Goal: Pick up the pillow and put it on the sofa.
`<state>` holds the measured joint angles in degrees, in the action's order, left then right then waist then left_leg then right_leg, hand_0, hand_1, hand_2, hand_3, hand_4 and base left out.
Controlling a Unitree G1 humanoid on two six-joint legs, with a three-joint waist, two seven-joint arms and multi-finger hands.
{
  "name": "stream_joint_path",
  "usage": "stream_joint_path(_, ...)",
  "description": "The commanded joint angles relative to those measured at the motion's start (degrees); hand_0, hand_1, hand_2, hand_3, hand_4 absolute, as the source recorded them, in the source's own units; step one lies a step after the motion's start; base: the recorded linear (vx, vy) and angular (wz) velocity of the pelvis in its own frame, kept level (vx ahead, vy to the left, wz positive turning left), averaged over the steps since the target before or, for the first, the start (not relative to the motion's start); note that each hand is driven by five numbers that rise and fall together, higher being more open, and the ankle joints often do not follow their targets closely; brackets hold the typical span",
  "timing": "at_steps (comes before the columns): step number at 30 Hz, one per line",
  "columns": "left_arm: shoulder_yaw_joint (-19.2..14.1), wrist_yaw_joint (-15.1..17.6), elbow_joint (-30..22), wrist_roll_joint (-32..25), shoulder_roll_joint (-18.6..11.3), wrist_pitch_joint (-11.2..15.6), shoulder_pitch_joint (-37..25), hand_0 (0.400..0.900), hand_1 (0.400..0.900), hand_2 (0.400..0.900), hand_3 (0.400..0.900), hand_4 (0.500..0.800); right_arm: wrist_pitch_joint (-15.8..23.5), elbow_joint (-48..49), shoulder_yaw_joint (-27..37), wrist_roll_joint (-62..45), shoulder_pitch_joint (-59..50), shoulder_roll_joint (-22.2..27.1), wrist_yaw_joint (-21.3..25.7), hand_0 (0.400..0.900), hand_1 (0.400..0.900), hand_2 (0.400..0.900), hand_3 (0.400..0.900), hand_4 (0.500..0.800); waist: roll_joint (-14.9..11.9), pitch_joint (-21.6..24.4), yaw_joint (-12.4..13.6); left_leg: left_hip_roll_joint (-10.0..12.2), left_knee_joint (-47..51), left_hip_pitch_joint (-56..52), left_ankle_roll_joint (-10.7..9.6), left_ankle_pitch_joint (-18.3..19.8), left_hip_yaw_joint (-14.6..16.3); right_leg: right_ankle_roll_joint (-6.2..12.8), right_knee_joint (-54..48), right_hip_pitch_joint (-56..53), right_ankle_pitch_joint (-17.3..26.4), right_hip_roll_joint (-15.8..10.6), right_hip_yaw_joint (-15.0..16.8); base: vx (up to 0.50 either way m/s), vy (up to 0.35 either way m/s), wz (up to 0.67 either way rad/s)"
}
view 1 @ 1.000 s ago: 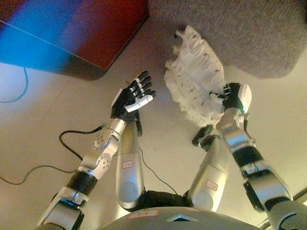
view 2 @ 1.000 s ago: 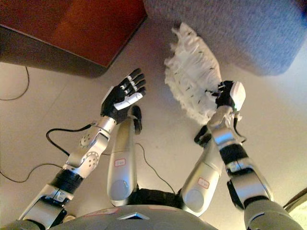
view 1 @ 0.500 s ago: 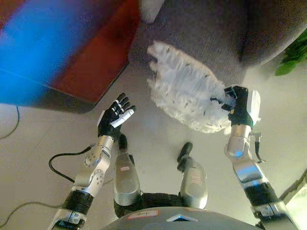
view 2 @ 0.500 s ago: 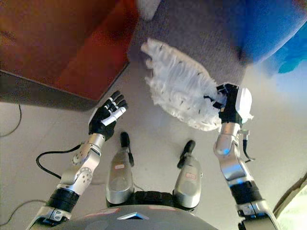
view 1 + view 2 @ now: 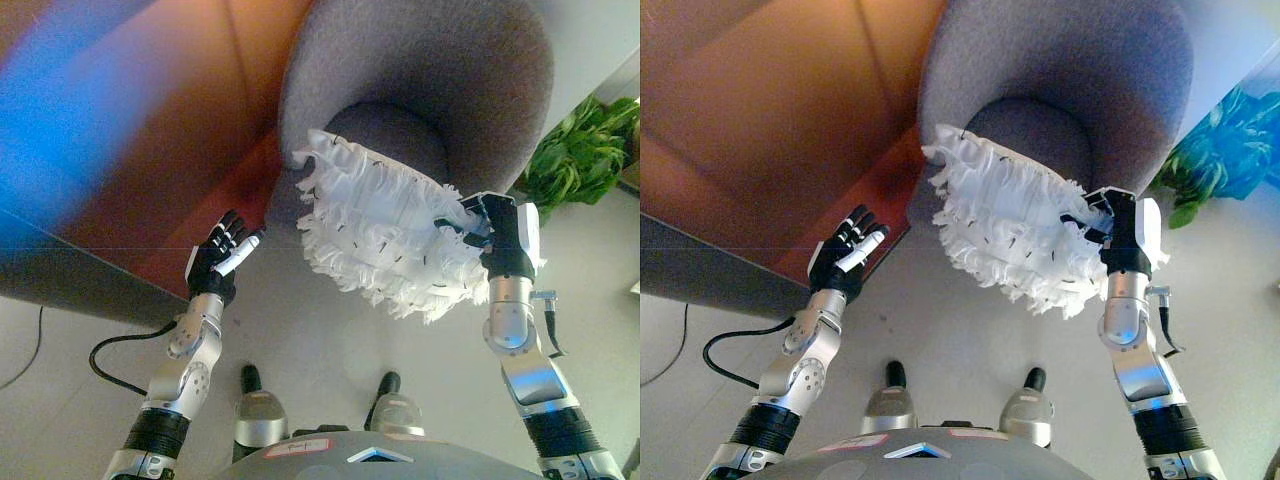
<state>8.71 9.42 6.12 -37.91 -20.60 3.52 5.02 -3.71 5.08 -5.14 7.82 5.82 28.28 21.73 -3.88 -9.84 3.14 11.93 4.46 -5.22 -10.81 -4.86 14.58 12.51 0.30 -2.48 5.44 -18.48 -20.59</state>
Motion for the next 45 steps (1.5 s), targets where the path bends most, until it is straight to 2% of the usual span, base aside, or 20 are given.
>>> stream_joint_path(1, -2.5, -2.3, -1.9, 1.6, 1.1, 2.8, -1.4, 0.9, 0.9, 0.9, 0.9, 0.8, 9.6, 11.9, 9.4, -4.8, -6.1, 3.6, -0.2, 0.4, 0.4, 0.4, 0.4, 0.5, -0.4, 5.8, 0.3, -2.0, 0.5, -1.2, 6.0, 3.3, -0.6, 1.36, -2.1, -0.1, 8.5, -2.1, -2.1, 0.05, -0.006, 0.08)
stream_joint_path(3, -2.3, -4.1, -2.2, 1.9, 0.9, 2.6, -1.1, 0.9, 0.9, 0.9, 0.9, 0.8, 8.3, 10.9, 9.6, -6.1, -7.0, 3.7, -1.6, 0.4, 0.4, 0.4, 0.4, 0.5, -0.8, 6.0, 1.1, -1.8, 0.5, -1.3, 6.0, 3.4, -0.9, 1.26, -2.5, -0.8, 8.2, -2.0, -2.8, 0.05, -0.015, 0.09)
stream_joint_path(8, -1.8, -7.4, -2.9, 1.3, -0.9, 2.5, -0.3, 0.9, 0.9, 0.9, 0.9, 0.8, 5.5, 5.1, 8.1, -6.1, -11.2, 5.3, -1.3, 0.4, 0.4, 0.4, 0.4, 0.5, -1.8, 6.3, 3.3, -1.3, 0.5, -1.6, 5.6, 3.7, -1.7, 0.93, -3.5, -2.1, 7.7, -1.5, -4.8, 0.07, -0.029, 0.14)
stream_joint_path(14, -1.8, -8.5, -4.9, 0.7, -2.4, 1.4, 2.0, 0.9, 0.9, 0.9, 0.9, 0.8, 2.9, -4.3, 5.6, -7.5, -18.2, 6.5, 0.9, 0.4, 0.4, 0.4, 0.4, 0.5, -2.3, 6.3, 6.6, -0.3, 0.5, -2.1, 4.9, 3.6, -2.9, -0.03, -4.3, -4.4, 6.3, -0.4, -7.1, 0.11, -0.035, 0.16)
stream_joint_path(19, -1.8, -11.0, -6.1, 1.0, -4.6, -0.2, 2.9, 0.9, 0.9, 0.9, 0.9, 0.8, -0.6, -15.5, 3.4, -8.5, -26.8, 6.5, 5.5, 0.4, 0.4, 0.4, 0.4, 0.5, -2.4, 5.9, 9.5, 0.0, 0.5, -2.1, 4.5, 3.5, -5.0, -0.56, -4.3, -5.8, 5.4, 0.1, -8.8, 0.13, -0.064, 0.19)
stream_joint_path(24, -0.5, -12.1, -7.5, -0.5, -7.5, -1.4, 2.5, 0.9, 0.9, 0.9, 0.9, 0.8, -3.4, -28.5, -0.8, -12.1, -38.6, 9.2, 12.0, 0.4, 0.4, 0.4, 0.4, 0.5, -2.1, 5.3, 13.0, -0.1, 0.5, -1.7, 4.0, 3.1, -7.2, -0.73, -4.5, -7.1, 4.9, 0.4, -10.5, 0.12, -0.056, 0.19)
stream_joint_path(28, 0.1, -13.3, -8.3, -1.0, -10.1, -2.7, 1.5, 0.9, 0.9, 0.9, 0.9, 0.8, -3.0, -40.8, -2.9, -13.8, -46.2, 13.1, 15.3, 0.4, 0.4, 0.4, 0.4, 0.5, -2.0, 4.3, 16.0, 0.2, 0.5, -0.2, 3.4, 2.4, -9.3, -0.45, -4.5, -7.2, 5.1, 0.5, -12.1, 0.06, -0.122, 0.28)
stream_joint_path(32, -0.3, -14.5, -9.0, -1.9, -12.7, -4.1, 0.3, 0.9, 0.9, 0.9, 0.9, 0.8, -5.6, -49.6, -5.4, -17.8, -52.8, 17.5, 15.7, 0.4, 0.4, 0.4, 0.4, 0.5, -2.4, 3.4, 18.3, 0.2, 0.5, 1.8, 3.1, 2.0, -11.4, 0.02, -4.8, -6.7, 5.3, 0.7, -13.1, -0.01, -0.154, 0.21)
stream_joint_path(33, -0.6, -15.2, -9.1, -1.9, -13.4, -4.4, 0.3, 0.9, 0.9, 0.9, 0.9, 0.8, -8.0, -51.9, -6.4, -19.6, -54.6, 18.8, 15.2, 0.9, 0.9, 0.9, 0.9, 0.8, -2.6, 3.2, 18.9, 0.4, 0.5, 2.4, 3.0, 1.8, -11.8, 0.22, -5.0, -6.5, 5.4, 0.8, -13.4, -0.03, -0.154, 0.11)
stream_joint_path(36, -1.2, -16.4, -9.8, -1.4, -14.4, -5.0, 0.1, 0.9, 0.9, 0.9, 0.9, 0.8, -10.5, -57.6, -7.8, -22.8, -57.5, 20.2, 13.6, 0.9, 0.9, 0.9, 0.9, 0.8, -2.6, 3.0, 20.0, 1.6, 0.5, 2.4, 2.3, 2.3, -12.5, 1.05, -5.2, -7.2, 4.3, 1.6, -13.0, 0.05, -0.122, 0.05)
stream_joint_path(39, -1.1, -16.6, -10.0, -1.4, -14.3, -4.7, 1.1, 0.9, 0.9, 0.9, 0.9, 0.8, -11.1, -56.8, -7.7, -22.8, -57.9, 19.4, 13.4, 0.9, 0.9, 0.9, 0.9, 0.8, -2.1, 3.4, 19.7, 2.2, 0.5, 1.8, 2.1, 2.0, -11.8, 1.0, -5.3, -7.9, 3.8, 1.7, -13.4, 0.01, 0.04, -0.02)
stream_joint_path(44, 1.0, -16.0, -8.9, -0.8, -13.3, -3.6, 1.3, 0.9, 0.9, 0.9, 0.9, 0.8, -8.0, -54.7, -7.3, -21.4, -55.5, 17.1, 13.6, 0.9, 0.9, 0.9, 0.9, 0.8, -0.9, 4.8, 18.3, 2.0, 0.5, -0.4, 2.5, 2.5, -10.4, 0.83, -5.1, -9.2, 3.6, 0.7, -13.1, 0.02, 0.119, -0.12)
stream_joint_path(45, 1.5, -15.8, -9.2, -0.4, -13.2, -3.4, 1.5, 0.9, 0.9, 0.9, 0.9, 0.8, -6.7, -52.9, -7.1, -22.3, -54.2, 16.5, 13.6, 0.9, 0.9, 0.9, 0.9, 0.8, -0.8, 4.8, 17.8, 1.5, 0.5, -0.6, 3.0, 1.7, -9.4, 0.16, -5.2, -8.8, 4.7, -0.1, -13.7, -0.06, 0.11, -0.22)
